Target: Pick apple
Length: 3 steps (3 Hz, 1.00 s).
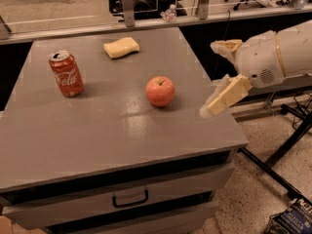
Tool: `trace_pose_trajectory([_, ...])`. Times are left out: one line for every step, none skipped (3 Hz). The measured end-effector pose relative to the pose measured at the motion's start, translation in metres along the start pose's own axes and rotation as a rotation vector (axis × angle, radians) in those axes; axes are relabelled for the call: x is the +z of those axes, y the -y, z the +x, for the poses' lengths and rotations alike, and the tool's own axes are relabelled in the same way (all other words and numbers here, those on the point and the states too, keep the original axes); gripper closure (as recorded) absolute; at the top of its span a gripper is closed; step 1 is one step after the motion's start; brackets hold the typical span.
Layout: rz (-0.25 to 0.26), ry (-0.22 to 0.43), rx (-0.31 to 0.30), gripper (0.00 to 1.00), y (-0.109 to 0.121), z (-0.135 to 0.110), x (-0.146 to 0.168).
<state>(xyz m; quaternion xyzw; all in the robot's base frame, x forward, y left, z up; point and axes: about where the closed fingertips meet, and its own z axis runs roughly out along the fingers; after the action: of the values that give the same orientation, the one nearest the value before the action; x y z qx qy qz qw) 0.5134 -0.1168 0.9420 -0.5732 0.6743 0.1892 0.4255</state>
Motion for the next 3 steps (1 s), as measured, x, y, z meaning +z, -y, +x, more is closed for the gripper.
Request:
trace_pose_trajectory([0.008, 0.021, 0.029, 0.0, 0.012, 0.016, 0.018])
trace_pose_trajectory([-0.01, 0.038, 0.053, 0.0, 0.017, 0.028, 0.04])
trace_pose_trajectory([-0.057, 0.067, 0.064, 0.0, 0.018, 0.032, 0.074])
